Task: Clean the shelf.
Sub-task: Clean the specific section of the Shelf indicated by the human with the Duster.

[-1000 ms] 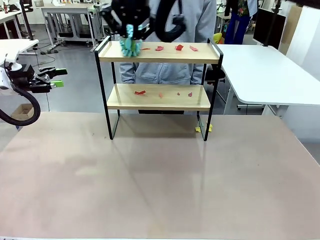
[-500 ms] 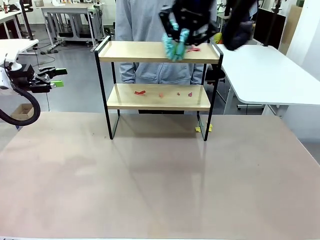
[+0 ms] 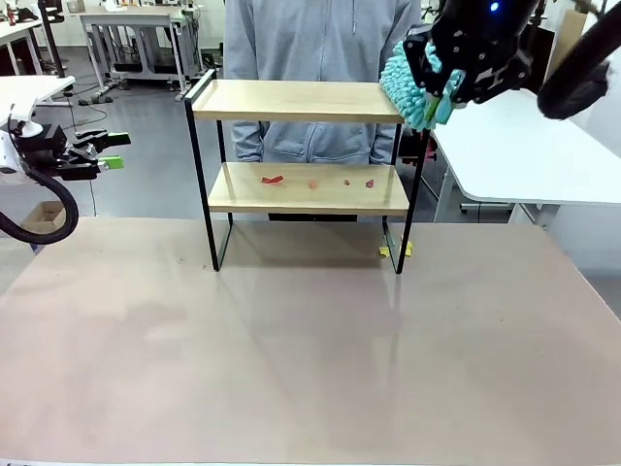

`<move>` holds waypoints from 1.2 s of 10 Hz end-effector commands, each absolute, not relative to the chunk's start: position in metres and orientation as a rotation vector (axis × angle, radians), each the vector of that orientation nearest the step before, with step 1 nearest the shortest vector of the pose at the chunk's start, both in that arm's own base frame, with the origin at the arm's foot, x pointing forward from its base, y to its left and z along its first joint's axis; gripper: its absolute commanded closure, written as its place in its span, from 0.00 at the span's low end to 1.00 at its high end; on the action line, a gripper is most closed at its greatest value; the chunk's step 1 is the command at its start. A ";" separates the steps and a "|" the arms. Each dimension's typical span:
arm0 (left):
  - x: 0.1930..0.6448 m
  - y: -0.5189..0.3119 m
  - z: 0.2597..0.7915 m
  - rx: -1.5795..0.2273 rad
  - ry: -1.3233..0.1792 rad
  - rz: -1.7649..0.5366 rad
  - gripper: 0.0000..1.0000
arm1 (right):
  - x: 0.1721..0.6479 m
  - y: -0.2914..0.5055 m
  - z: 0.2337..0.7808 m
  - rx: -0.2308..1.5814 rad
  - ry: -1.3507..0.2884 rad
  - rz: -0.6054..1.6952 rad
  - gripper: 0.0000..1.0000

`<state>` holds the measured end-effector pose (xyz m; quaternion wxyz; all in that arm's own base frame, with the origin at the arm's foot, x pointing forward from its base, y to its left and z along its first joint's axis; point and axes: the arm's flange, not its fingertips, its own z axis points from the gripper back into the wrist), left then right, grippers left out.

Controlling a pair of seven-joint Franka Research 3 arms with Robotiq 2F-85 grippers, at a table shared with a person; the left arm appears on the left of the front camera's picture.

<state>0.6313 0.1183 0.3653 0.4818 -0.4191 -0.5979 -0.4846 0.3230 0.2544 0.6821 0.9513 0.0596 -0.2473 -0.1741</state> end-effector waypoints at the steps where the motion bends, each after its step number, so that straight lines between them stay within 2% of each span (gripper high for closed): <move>1: 0.629 0.118 0.367 -1.022 -1.449 -1.190 0.00 | 0.332 0.253 0.674 0.131 -0.461 -0.373 0.87; 5: 0.629 0.118 0.367 -1.022 -1.449 -1.190 0.00 | 0.327 0.258 0.675 0.125 -0.477 -0.361 0.87; 9: 0.629 0.118 0.367 -1.022 -1.449 -1.190 0.00 | 0.284 0.229 0.707 0.164 -0.636 -0.247 0.87; 12: 0.629 0.118 0.367 -1.022 -1.449 -1.190 0.00 | 0.260 0.212 0.713 0.321 -0.599 -0.035 0.87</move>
